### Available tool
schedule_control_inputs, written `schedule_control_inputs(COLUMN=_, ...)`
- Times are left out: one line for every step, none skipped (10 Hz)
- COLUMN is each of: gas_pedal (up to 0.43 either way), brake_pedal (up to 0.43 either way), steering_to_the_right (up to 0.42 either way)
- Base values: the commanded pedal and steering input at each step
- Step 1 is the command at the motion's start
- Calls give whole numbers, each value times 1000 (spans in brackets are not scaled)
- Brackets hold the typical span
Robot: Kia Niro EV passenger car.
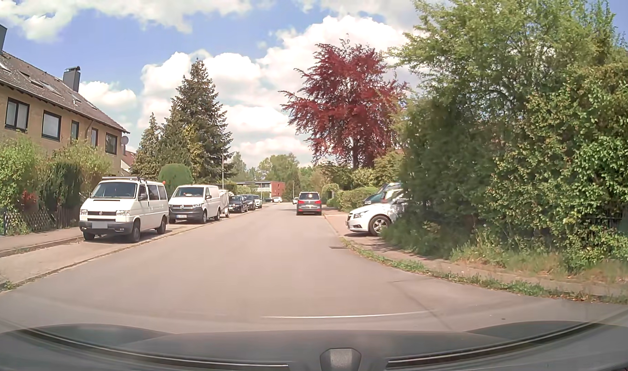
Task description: Follow the waypoints while adhering to traffic rules and regulations
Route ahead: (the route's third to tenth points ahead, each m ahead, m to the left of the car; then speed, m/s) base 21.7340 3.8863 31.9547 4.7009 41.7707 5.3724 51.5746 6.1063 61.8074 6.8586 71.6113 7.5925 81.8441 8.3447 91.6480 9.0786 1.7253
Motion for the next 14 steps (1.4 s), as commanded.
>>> schedule_control_inputs(gas_pedal=157, brake_pedal=0, steering_to_the_right=-25)
schedule_control_inputs(gas_pedal=157, brake_pedal=0, steering_to_the_right=-25)
schedule_control_inputs(gas_pedal=157, brake_pedal=0, steering_to_the_right=-26)
schedule_control_inputs(gas_pedal=157, brake_pedal=0, steering_to_the_right=-27)
schedule_control_inputs(gas_pedal=157, brake_pedal=0, steering_to_the_right=-30)
schedule_control_inputs(gas_pedal=157, brake_pedal=0, steering_to_the_right=-36)
schedule_control_inputs(gas_pedal=157, brake_pedal=0, steering_to_the_right=-41)
schedule_control_inputs(gas_pedal=157, brake_pedal=0, steering_to_the_right=-49)
schedule_control_inputs(gas_pedal=157, brake_pedal=0, steering_to_the_right=-57)
schedule_control_inputs(gas_pedal=157, brake_pedal=0, steering_to_the_right=-63)
schedule_control_inputs(gas_pedal=157, brake_pedal=0, steering_to_the_right=-68)
schedule_control_inputs(gas_pedal=157, brake_pedal=0, steering_to_the_right=-67)
schedule_control_inputs(gas_pedal=157, brake_pedal=0, steering_to_the_right=-59)
schedule_control_inputs(gas_pedal=157, brake_pedal=0, steering_to_the_right=-56)
